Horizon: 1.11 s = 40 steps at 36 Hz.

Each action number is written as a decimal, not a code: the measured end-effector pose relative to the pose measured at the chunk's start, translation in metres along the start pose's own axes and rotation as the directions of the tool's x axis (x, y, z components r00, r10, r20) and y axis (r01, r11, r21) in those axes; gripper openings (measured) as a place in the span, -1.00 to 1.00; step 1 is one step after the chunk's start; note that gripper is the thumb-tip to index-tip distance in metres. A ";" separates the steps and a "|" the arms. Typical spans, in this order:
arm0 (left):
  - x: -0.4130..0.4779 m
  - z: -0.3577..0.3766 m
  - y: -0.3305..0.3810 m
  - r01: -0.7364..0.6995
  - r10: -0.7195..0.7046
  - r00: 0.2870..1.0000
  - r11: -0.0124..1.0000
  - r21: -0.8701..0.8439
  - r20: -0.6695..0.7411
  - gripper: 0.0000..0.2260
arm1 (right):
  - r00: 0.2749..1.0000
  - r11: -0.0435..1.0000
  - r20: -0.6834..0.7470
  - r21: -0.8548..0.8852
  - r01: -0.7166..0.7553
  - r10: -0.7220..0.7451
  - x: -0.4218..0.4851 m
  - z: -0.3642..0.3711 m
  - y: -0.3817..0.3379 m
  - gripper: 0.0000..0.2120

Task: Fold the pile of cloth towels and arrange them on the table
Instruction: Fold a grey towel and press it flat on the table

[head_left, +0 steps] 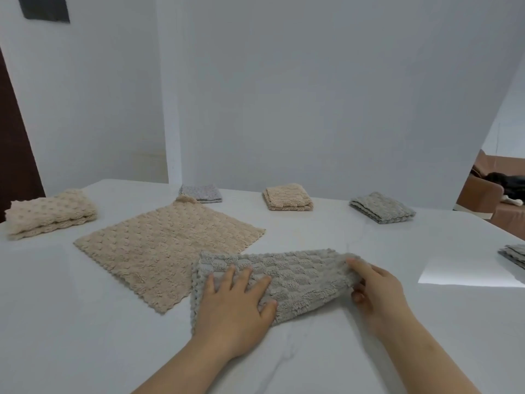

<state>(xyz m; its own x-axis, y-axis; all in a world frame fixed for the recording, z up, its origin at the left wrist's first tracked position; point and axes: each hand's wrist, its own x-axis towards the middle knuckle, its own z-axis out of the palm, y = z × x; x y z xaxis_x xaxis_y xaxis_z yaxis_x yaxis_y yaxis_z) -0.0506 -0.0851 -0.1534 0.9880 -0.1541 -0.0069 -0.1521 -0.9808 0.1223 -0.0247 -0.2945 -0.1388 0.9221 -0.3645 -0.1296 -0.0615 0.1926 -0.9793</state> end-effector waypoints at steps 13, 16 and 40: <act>-0.006 -0.011 -0.028 -0.065 0.061 0.994 0.997 -0.041 -0.093 -0.20 | 0.991 0.978 -0.063 -0.182 0.101 -0.114 -0.010 0.016 0.010 -0.88; -0.004 -0.009 -0.034 -0.061 0.059 0.997 0.996 -0.069 -0.040 -0.32 | 0.990 0.980 -0.040 -0.150 0.128 -0.136 -0.011 0.023 0.004 -0.89; 0.003 -0.029 -0.074 0.064 -0.311 0.943 0.510 -0.858 -0.115 -0.71 | 0.681 0.693 0.683 -0.356 0.627 -0.265 -0.071 0.117 -0.008 -0.80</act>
<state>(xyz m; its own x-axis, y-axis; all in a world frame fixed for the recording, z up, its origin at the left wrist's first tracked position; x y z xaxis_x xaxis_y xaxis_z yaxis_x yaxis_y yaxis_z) -0.0357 -0.0094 -0.1333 0.9823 0.1738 0.0694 0.0075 -0.4071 0.9134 -0.0452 -0.1632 -0.1032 0.9048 0.3234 0.2771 0.3996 -0.4197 -0.8150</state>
